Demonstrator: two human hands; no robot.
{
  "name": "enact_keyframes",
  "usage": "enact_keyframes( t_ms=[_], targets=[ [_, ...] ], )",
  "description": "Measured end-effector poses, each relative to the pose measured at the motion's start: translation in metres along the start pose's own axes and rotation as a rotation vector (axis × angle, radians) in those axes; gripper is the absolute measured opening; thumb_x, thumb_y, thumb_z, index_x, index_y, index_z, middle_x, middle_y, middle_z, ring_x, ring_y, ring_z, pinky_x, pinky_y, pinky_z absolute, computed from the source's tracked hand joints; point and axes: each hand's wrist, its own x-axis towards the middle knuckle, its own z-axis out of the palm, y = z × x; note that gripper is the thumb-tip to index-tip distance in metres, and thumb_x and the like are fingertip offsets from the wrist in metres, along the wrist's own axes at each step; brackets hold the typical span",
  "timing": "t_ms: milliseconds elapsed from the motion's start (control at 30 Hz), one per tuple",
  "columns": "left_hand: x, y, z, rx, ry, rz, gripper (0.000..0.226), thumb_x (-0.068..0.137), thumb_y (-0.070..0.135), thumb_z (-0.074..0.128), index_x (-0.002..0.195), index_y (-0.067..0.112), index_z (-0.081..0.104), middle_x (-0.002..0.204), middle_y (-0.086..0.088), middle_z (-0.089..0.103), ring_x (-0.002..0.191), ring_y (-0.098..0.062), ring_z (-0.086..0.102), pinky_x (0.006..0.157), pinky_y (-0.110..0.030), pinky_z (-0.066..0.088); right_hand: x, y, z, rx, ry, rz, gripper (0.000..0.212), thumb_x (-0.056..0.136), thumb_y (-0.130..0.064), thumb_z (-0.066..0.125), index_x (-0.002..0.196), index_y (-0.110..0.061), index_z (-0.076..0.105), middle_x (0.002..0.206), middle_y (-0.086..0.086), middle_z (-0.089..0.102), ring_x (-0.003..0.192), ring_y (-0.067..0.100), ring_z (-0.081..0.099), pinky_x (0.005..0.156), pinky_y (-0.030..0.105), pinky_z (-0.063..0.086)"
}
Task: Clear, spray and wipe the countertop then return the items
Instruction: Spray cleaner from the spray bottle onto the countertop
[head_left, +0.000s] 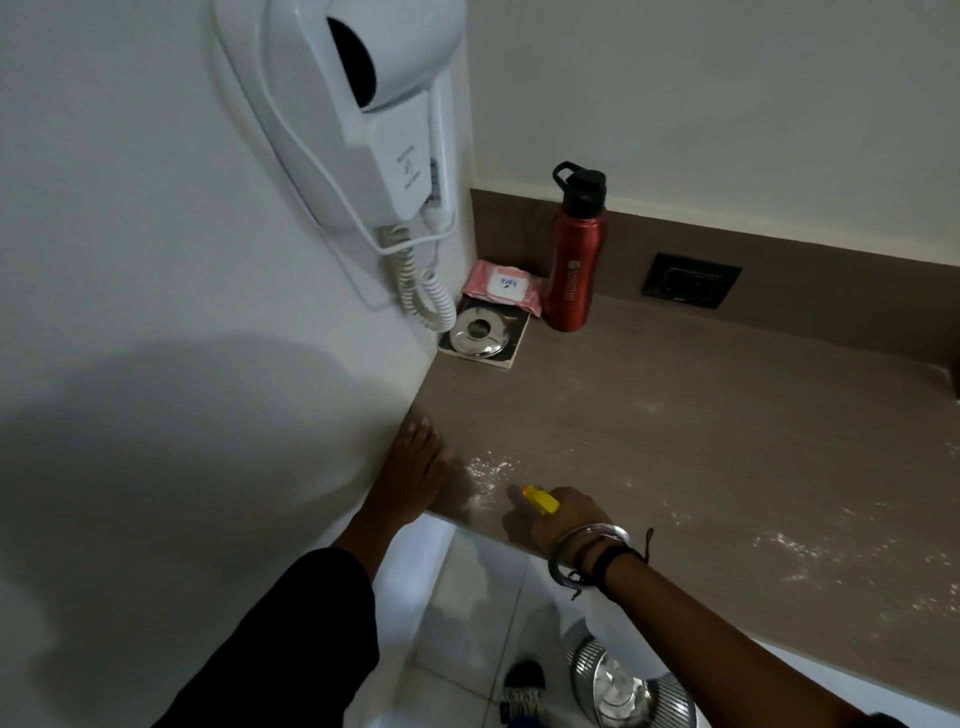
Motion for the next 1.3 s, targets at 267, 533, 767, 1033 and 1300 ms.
enact_keyframes(
  t_ms=[267,533,767,1033,1300],
  targets=[
    [-0.007,-0.01,0.0,-0.146,0.284,0.054,0.021,0.097,-0.002,0.026,0.105,-0.002,0.045,0.095,-0.029,0.073,0.089,-0.046,0.072,0.067,-0.054,0.06,0.008,-0.012,0.008,-0.021,0.062,0.081,0.041,0.069,-0.055,0.063,0.089,-0.018,0.06,0.083,0.001,0.064,0.068,0.02,0.056,0.061,0.026,0.041],
    [0.016,0.021,0.011,-0.176,0.261,-0.15,0.033,0.095,0.019,0.046,0.121,0.002,0.058,0.123,-0.035,0.061,0.118,-0.05,0.059,0.098,-0.058,0.051,-0.025,0.05,-0.041,0.131,0.259,-0.019,0.027,0.074,-0.045,0.067,0.065,-0.02,0.061,0.06,-0.007,0.063,0.059,0.018,0.061,0.056,0.028,0.045],
    [0.134,0.16,-0.002,-0.442,0.044,0.022,0.073,0.097,0.056,0.04,0.149,0.007,0.035,0.163,-0.015,0.019,0.152,-0.024,0.017,0.124,-0.037,0.01,-0.072,0.13,-0.122,0.283,0.626,-0.033,0.017,0.08,0.007,0.06,0.07,-0.007,0.062,0.065,0.008,0.063,0.059,0.017,0.056,0.056,0.022,0.039],
    [0.25,0.338,0.007,-0.411,-0.072,0.091,0.082,0.091,0.067,0.037,0.151,0.012,0.03,0.165,-0.012,0.013,0.153,-0.027,0.011,0.123,-0.043,0.007,-0.097,0.213,-0.219,0.466,0.777,-0.124,0.056,0.075,0.017,0.059,0.117,-0.021,0.063,0.097,0.011,0.072,0.093,0.024,0.069,0.087,0.037,0.056],
    [0.267,0.41,0.025,-0.196,0.078,-0.154,0.093,0.082,0.077,0.039,0.146,0.011,0.037,0.159,-0.018,0.029,0.145,-0.038,0.027,0.117,-0.055,0.023,-0.067,0.316,-0.336,0.433,1.21,-0.212,0.033,0.08,0.0,0.059,0.112,0.0,0.066,0.11,0.019,0.069,0.104,0.028,0.065,0.094,0.035,0.053]
  ],
)
